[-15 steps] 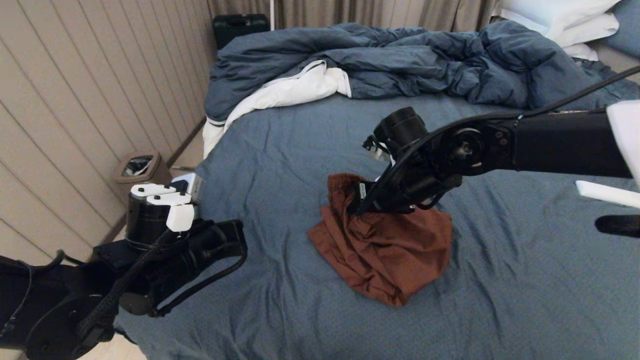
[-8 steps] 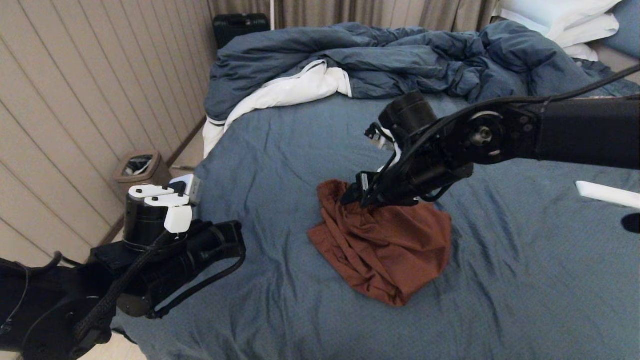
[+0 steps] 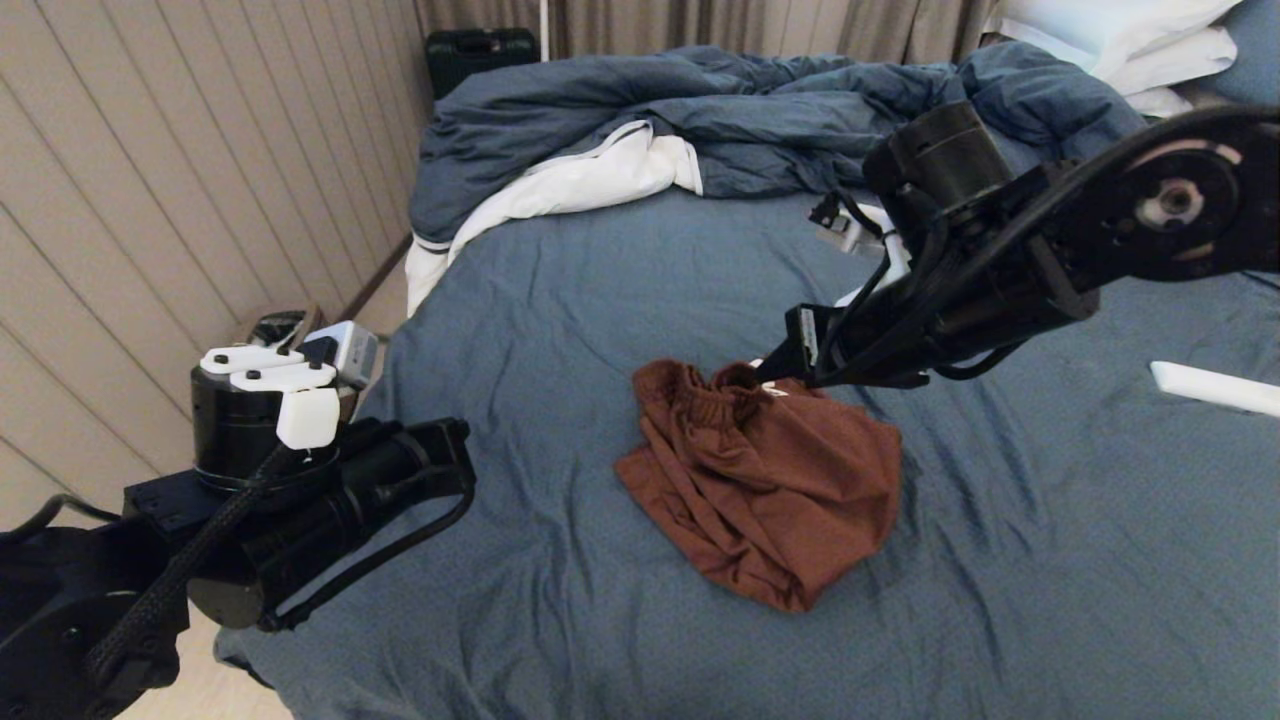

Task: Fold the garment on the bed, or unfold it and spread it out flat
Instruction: Fold the brown shorts

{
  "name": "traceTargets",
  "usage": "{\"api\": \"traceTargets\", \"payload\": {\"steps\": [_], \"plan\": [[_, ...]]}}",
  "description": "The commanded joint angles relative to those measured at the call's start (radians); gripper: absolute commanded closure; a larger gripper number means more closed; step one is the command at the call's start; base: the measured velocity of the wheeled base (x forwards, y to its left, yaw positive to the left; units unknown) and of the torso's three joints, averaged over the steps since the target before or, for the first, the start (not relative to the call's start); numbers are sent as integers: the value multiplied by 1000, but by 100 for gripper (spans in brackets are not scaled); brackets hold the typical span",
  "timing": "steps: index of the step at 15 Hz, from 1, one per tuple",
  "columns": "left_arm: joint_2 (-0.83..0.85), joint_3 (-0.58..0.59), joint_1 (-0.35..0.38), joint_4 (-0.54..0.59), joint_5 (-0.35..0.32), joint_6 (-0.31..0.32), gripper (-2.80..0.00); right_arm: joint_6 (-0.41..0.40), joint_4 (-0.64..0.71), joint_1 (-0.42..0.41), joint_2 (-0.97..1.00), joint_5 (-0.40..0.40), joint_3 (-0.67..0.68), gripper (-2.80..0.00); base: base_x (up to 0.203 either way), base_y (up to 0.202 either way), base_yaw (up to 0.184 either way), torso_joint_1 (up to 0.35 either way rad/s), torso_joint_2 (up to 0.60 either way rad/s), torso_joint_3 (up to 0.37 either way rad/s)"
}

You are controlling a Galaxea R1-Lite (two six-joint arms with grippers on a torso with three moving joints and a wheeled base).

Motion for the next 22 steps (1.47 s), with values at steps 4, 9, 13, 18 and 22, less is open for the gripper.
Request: {"api": "traceTargets", "payload": {"steps": [4,9,13,18,22], "plan": [[2,30,0,-15,-3,-3,0,4,-5,3,95,-3,12,0,0,0,0,0,0,0],[6,44,0,-17,-9,-5,0,9,-5,28,292,-14,-137,0,0,0,0,0,0,0],[8,45,0,-17,-9,-5,0,17,-6,79,380,-78,-219,0,0,0,0,0,0,0],[12,44,41,-19,-9,-3,0,9,-115,154,410,-116,-222,0,0,0,0,0,0,0],[-9,31,47,-19,-6,-2,0,8,-106,136,281,-117,-212,0,0,0,0,0,0,0]]}}
